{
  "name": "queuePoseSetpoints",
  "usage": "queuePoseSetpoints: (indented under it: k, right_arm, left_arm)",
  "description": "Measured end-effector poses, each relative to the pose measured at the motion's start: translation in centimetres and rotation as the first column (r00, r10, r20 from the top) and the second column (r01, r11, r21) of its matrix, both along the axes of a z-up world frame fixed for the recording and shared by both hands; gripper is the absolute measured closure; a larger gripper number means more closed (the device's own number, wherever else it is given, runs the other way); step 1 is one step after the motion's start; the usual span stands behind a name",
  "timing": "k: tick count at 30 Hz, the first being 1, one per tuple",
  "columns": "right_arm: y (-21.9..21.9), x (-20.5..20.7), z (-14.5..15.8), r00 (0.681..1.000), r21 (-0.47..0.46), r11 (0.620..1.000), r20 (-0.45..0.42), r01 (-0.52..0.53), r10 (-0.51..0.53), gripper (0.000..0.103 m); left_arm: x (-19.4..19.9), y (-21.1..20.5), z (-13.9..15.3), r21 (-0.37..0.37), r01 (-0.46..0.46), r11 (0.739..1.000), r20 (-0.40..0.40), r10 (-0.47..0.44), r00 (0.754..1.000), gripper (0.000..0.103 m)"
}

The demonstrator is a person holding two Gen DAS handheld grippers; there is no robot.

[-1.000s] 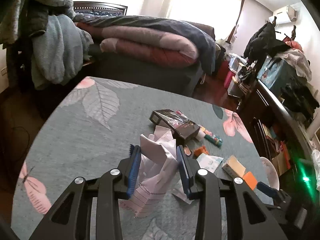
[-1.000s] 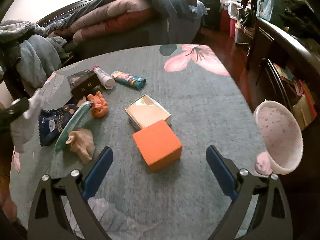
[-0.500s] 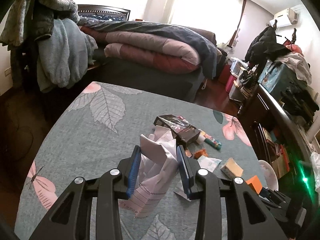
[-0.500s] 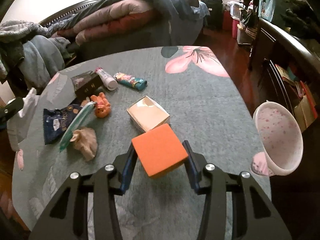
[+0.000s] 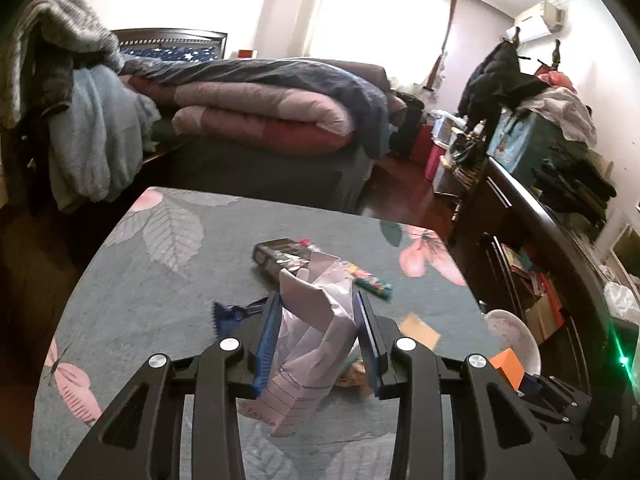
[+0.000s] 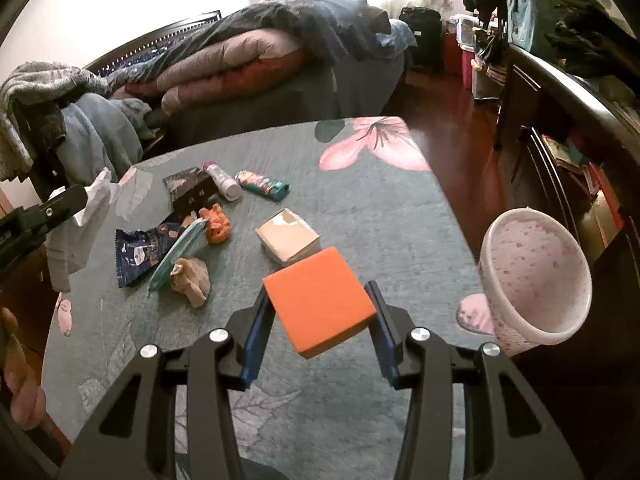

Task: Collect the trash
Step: 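Carry tissue and orange box to the wastebasket and release both inside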

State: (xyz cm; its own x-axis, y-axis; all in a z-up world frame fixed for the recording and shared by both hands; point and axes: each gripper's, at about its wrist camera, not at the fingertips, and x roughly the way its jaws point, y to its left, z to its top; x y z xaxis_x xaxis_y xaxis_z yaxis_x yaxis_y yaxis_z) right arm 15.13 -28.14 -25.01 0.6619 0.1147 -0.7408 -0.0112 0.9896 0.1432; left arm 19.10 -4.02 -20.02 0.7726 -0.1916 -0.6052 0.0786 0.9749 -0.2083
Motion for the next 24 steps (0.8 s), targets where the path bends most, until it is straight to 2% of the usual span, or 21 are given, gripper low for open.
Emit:
queuePoseSetpoints:
  k: [13,20,24]
  right_arm:
    - [-6.8,-2.2,1.4,0.990,0.019,0.992,0.054,0.126,-0.127,0.057]
    - [-11.1,-3.0,1.0,0.974,0.015,0.975,0.052,0.221,-0.222,0.057]
    - [-14.1,-3.4,0.6,0.957,0.016,0.958,0.047,0.286,-0.286,0.057]
  left_arm:
    - [0.2,-8.0,2.0,0.027,0.168,0.985,0.052,-0.169,0.984,0.066]
    - [0.6,-13.9,1.8,0.043,0.286,0.957,0.053,-0.288,0.956,0.066]
    - [0.9,-18.0,1.4,0.058,0.363,0.930,0.052,-0.366,0.929,0.066]
